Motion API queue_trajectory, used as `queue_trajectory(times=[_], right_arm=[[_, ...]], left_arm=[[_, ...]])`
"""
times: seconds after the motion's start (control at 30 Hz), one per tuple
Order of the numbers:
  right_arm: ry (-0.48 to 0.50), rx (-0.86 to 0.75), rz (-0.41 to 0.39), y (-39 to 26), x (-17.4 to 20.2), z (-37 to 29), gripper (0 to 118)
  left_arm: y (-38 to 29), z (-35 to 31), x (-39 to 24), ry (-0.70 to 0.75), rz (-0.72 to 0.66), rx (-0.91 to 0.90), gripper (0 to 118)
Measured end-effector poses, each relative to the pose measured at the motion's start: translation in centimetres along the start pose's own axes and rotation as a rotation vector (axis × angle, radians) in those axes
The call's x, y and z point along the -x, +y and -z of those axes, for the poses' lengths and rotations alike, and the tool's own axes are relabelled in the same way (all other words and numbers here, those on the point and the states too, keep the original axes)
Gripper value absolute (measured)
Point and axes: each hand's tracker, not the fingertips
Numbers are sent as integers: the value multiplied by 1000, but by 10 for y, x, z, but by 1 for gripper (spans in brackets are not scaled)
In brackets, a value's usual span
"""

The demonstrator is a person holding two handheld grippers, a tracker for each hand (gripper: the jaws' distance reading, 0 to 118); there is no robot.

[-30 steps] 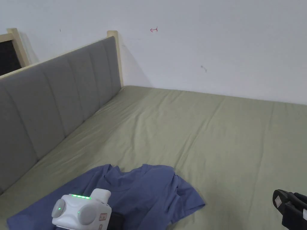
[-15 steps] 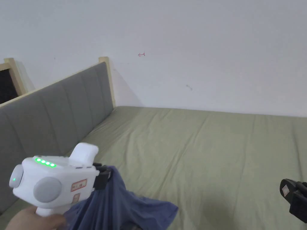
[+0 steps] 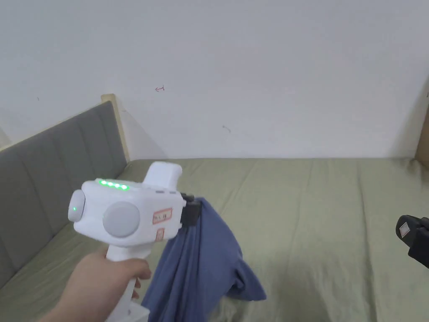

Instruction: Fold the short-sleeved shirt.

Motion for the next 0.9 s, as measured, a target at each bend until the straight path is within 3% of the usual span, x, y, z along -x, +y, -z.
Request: queue_trajectory(times=[0.17,0.33,0.43,0.57,0.73,0.8,0.83,0.87,0.9], right_arm=[[-13,-30,57,7,-14,-9,0],[-40,-60,64,16,-22,-18,0],[-57,-71,71,18,-28,-22,0],[-86,-36,84,10,-40,-17,0],[-112,74,122,-18,-64,3,0],[-105,144,109,-31,-73,14,0],[-126,185,98,-37,-75,19,0],[-147,205,92,-42,-76,22,0],[-151,210,97,-46,-79,24,0]], left_arm=[[54,-6,-45,-70,113,-101,3],[97,5,-95,-181,146,-186,3],[106,29,-121,-248,199,-134,3],[76,107,-147,-302,170,237,3],[-49,223,-158,-368,55,707,3],[-92,245,-151,-371,-56,800,6],[-106,252,-145,-391,-128,822,18],[-118,256,-139,-408,-197,843,51],[-126,258,-133,-406,-237,845,97]])
